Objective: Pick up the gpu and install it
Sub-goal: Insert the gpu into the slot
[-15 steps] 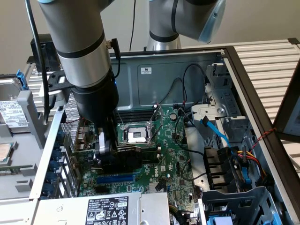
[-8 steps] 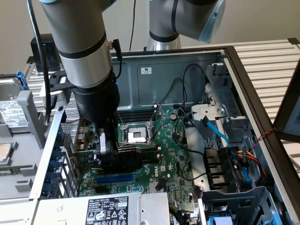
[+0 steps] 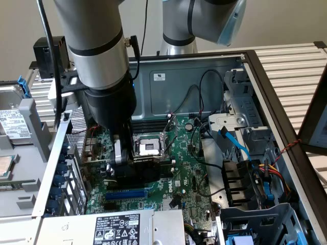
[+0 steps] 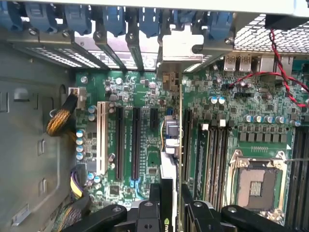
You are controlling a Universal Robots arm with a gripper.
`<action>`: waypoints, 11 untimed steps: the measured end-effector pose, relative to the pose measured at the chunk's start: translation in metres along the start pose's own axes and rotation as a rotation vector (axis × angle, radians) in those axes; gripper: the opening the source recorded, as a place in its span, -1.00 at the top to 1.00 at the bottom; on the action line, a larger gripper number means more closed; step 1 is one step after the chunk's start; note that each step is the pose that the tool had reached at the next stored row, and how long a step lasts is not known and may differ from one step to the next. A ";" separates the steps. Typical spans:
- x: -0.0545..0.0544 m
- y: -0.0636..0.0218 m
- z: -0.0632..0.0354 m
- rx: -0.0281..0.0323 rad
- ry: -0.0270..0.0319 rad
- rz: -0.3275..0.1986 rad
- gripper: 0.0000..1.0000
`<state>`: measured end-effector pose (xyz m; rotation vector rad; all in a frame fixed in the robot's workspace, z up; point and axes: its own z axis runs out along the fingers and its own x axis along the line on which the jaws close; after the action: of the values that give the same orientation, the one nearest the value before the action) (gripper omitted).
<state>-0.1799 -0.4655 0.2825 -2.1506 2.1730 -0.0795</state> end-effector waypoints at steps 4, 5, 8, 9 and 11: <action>0.001 -0.0117 -0.0158 -0.0008 0.0005 0.000 0.46; 0.001 -0.0148 -0.0179 -0.0009 0.0011 0.000 0.46; 0.001 -0.0210 -0.0190 -0.0007 0.0161 -0.001 0.46; 0.001 -0.0211 -0.0190 -0.0006 0.0228 -0.002 0.46; 0.001 -0.0211 -0.0190 -0.0006 0.0236 -0.002 0.46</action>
<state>-0.1608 -0.4672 0.3034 -2.1635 2.1835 -0.1050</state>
